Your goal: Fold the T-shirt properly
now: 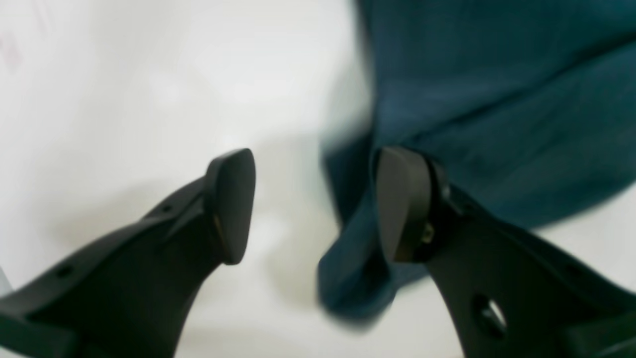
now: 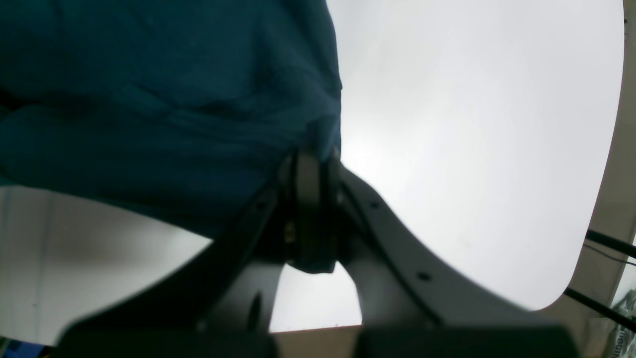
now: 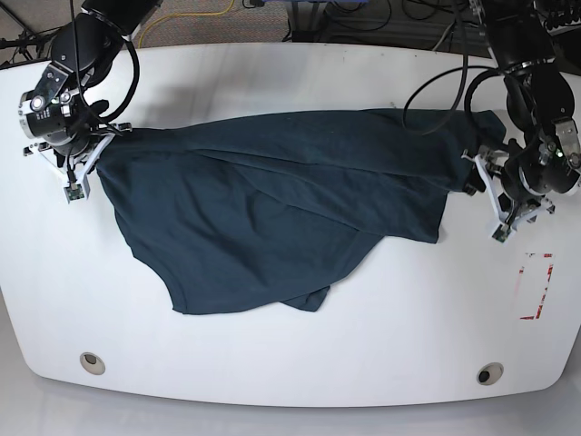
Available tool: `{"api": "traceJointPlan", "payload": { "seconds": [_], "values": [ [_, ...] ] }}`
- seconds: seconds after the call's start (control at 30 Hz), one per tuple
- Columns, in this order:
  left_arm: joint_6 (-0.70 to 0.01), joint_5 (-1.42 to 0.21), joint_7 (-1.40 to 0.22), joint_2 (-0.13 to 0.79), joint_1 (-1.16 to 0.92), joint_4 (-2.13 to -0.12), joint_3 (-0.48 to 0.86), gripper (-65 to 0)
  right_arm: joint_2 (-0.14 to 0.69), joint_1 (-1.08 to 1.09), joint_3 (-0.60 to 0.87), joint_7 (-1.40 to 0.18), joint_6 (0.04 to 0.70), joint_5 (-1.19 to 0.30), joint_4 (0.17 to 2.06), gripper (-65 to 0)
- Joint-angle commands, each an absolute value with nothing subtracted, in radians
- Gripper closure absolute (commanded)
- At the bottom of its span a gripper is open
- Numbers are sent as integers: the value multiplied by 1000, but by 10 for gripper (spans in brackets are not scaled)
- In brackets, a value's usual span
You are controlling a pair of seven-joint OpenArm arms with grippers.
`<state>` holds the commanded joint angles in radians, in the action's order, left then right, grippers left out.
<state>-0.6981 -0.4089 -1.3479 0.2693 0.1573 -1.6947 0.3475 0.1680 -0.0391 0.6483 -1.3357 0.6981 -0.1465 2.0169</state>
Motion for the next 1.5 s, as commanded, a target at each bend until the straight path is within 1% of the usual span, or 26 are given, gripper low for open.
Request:
{"api": "traceJointPlan", "payload": {
  "seconds": [0.17,0.33,0.57,0.83,1.1,1.33,1.37,1.43,1.47,1.5],
  "values": [
    [-698,-414,-1320,255,266,-1535,348,-363,142,-36,647,-1336,698,-147,2017,0],
    [-698,-415,-1297,255,343,-1394,348,-363,137,-35,648,-1336,698,-147,2017,0],
    [-698,-415,-1175,255,366,-1245,341,-363,136,-35,648,-1336,698,-147,2017,0],
    [-698,-414,-1095,249,412,-1067,326,-363,136,-27,651,-1336,698,-147,2017,0],
    [-698,-407,-1049,232,438,-961,300,-363,136,-15,653,-1336,698,-147,2017,0],
    [-698,-407,-1013,197,466,-885,222,-360,136,-4,650,-1336,698,-147,2017,0],
    [-698,-409,-1013,194,466,-881,209,-356,136,-4,651,-1336,698,-147,2017,0],
    [-698,-409,-1013,194,464,-883,199,-314,136,1,653,-1336,698,-147,2015,0],
    [-698,-407,-1012,193,464,-883,194,-254,136,2,650,-1336,698,-147,2015,0],
    [-698,-407,-1010,193,464,-883,194,-211,136,2,648,-1336,698,-147,2015,0]
  ]
}}
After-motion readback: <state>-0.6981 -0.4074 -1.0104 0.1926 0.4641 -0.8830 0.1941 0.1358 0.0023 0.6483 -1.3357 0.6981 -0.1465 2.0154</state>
